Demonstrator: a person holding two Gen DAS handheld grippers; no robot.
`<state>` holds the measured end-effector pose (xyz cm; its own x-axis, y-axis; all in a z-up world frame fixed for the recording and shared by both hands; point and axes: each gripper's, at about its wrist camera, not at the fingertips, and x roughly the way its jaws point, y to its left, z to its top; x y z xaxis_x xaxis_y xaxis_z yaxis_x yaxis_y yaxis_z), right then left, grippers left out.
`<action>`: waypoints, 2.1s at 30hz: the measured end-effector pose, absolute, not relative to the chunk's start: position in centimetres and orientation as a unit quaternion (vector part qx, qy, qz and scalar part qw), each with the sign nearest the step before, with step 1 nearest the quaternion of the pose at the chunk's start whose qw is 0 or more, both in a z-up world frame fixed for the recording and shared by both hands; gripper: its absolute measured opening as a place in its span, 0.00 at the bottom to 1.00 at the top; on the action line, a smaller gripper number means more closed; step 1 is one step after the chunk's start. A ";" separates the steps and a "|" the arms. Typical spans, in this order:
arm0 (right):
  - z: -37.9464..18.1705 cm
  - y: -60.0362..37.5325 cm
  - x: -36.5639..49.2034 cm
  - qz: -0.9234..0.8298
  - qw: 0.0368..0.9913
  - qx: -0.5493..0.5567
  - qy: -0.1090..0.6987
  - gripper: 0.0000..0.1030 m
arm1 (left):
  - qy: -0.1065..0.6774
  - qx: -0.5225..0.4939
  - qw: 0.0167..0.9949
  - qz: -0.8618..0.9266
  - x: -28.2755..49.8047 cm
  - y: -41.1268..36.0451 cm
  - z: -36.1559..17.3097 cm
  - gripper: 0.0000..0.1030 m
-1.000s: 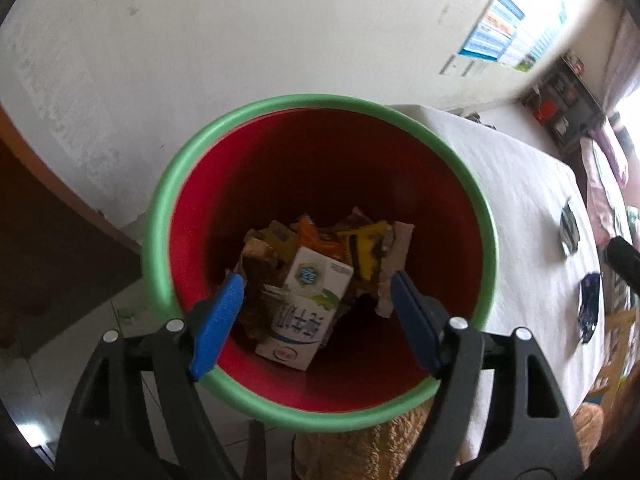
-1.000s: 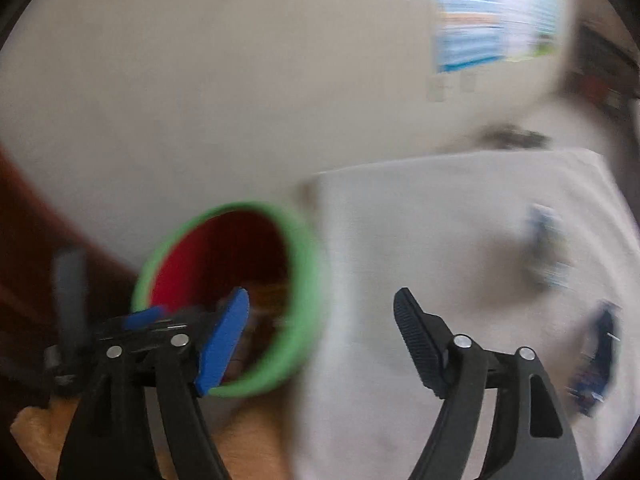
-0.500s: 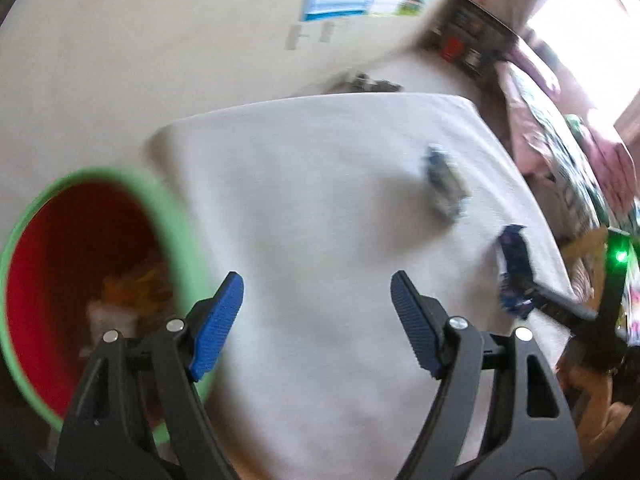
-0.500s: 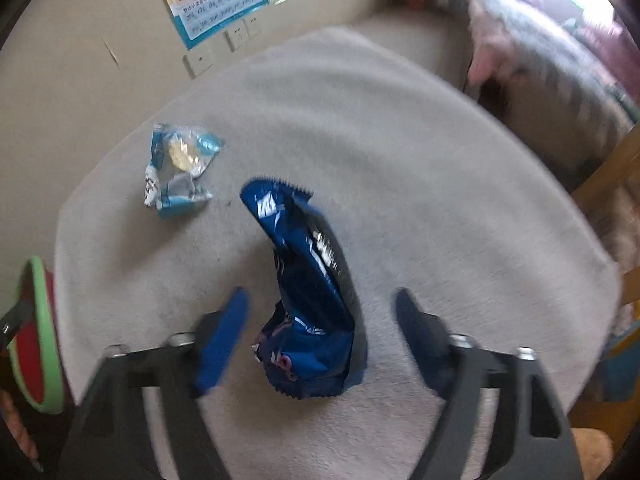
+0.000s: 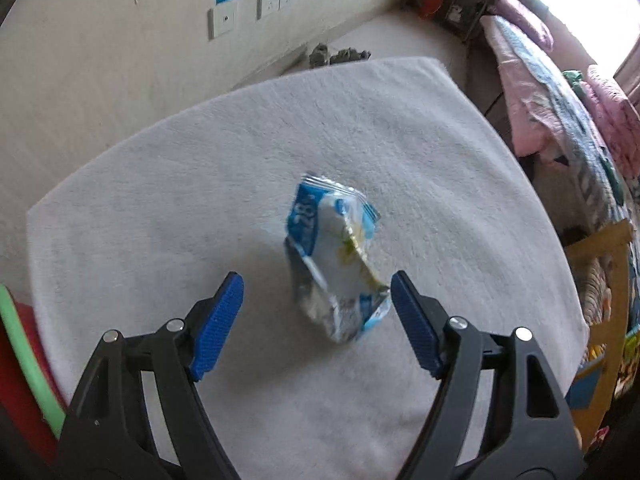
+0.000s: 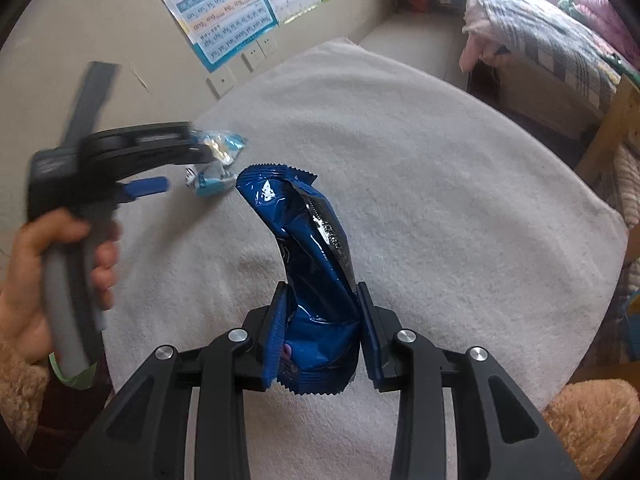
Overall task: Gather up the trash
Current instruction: 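Grasp the blue snack bag with the right gripper while the left grasps the blue-white packet, then carry the blue bag and blue-white packet over the red bucket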
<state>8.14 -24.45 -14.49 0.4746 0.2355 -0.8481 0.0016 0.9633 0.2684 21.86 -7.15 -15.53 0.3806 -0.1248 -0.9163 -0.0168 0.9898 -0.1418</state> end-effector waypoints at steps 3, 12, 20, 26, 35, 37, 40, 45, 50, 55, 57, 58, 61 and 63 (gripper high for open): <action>-14.7 -24.0 8.0 0.078 0.850 0.112 0.509 0.32 | 0.571 -0.028 0.820 -0.028 22.4 -8.3 -16.3 0.32; -13.9 -24.0 7.6 0.081 0.853 0.116 0.502 0.32 | 0.509 0.026 0.858 -0.063 17.5 -7.5 -12.4 0.28; -12.9 -22.0 6.7 0.099 0.856 0.093 0.498 0.32 | 0.487 0.034 0.872 -0.051 12.0 -2.5 -10.1 0.28; -12.2 -19.8 6.0 0.112 0.858 0.069 0.496 0.33 | 0.486 0.002 0.873 -0.028 7.7 1.5 -9.4 0.28; -11.5 -16.9 5.2 0.131 0.859 0.038 0.493 0.33 | 0.477 -0.019 0.878 -0.002 3.8 4.3 -8.9 0.28; -11.3 -16.4 5.0 0.136 0.860 0.031 0.491 0.33 | 0.477 -0.021 0.879 -0.002 3.4 4.6 -9.0 0.28; -11.2 -15.2 4.7 0.146 0.858 0.019 0.492 0.33 | 0.477 -0.027 0.879 0.001 2.9 5.1 -9.1 0.28; -11.1 -13.2 3.8 0.167 0.854 -0.001 0.492 0.33 | 0.475 -0.034 0.879 0.008 2.3 6.2 -9.2 0.28; -10.8 -11.4 3.5 0.184 0.851 -0.014 0.492 0.33 | 0.472 -0.046 0.880 0.018 1.9 7.5 -9.1 0.28; -10.1 -9.6 3.6 0.199 0.853 -0.026 0.483 0.33 | 0.471 -0.061 0.879 0.036 1.6 9.5 -9.3 0.28; -9.8 -9.0 3.7 0.204 0.853 -0.029 0.479 0.33 | 0.471 -0.064 0.879 0.040 1.5 10.0 -9.4 0.28; -9.6 -8.7 3.8 0.206 0.854 -0.031 0.477 0.33 | 0.472 -0.067 0.878 0.043 1.4 10.3 -9.5 0.28; -9.3 -8.1 4.0 0.210 0.855 -0.032 0.474 0.33 | 0.475 -0.070 0.876 0.048 1.2 10.9 -9.7 0.28; -9.1 -7.8 4.2 0.213 0.855 -0.033 0.472 0.33 | 0.477 -0.072 0.874 0.053 1.1 11.3 -9.9 0.28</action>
<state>4.15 -7.76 -9.06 0.4640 0.3326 -0.8210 -0.3951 0.9072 0.1442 1.11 11.33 -9.90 0.5397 0.0243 -0.8415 -0.1609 0.9841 -0.0748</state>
